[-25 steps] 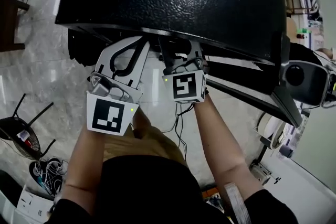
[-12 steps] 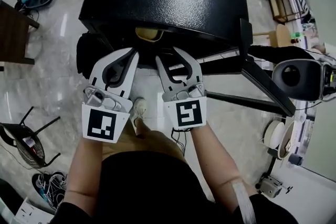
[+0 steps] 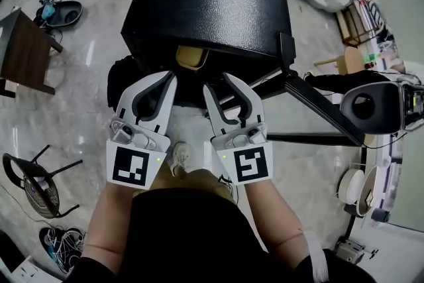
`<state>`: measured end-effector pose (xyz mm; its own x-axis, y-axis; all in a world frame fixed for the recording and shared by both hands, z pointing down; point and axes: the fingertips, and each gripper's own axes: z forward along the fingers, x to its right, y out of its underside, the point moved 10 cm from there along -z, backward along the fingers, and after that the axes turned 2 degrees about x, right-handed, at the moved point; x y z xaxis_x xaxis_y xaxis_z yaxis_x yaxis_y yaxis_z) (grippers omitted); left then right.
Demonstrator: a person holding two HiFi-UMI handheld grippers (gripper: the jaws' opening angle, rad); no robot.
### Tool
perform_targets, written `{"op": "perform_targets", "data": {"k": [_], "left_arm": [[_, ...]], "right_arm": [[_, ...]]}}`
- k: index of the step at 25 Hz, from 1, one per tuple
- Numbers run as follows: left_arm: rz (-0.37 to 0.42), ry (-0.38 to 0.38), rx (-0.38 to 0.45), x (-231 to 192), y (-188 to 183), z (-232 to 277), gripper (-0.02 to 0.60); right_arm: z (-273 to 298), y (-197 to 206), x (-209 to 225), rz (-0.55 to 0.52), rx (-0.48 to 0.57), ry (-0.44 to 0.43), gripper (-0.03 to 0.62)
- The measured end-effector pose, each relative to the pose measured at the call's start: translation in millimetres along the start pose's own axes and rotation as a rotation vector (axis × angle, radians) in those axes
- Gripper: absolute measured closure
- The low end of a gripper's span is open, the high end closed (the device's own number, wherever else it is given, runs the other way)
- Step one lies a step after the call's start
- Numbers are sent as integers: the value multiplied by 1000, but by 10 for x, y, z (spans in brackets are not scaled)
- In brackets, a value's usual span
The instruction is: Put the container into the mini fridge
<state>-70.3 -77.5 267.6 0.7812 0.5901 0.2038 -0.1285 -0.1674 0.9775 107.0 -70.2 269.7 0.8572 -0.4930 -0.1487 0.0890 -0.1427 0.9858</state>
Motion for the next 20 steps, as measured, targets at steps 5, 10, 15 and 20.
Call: {"op": "perform_targets", "data": {"k": [5, 10, 15, 20], "left_arm": [[44, 23, 3, 42, -245, -126, 558], [-56, -52, 73, -24, -501, -232, 558], [-9, -52, 78, -15, -669, -221, 557], [-9, -35, 108, 24, -707, -126, 557]], "right_arm": [[-127, -300, -150, 61, 56, 1, 448], [-165, -555, -245, 30, 102, -7, 448], [-214, -691, -245, -3, 126, 7, 448], [-199, -700, -232, 21, 137, -2, 448]]}}
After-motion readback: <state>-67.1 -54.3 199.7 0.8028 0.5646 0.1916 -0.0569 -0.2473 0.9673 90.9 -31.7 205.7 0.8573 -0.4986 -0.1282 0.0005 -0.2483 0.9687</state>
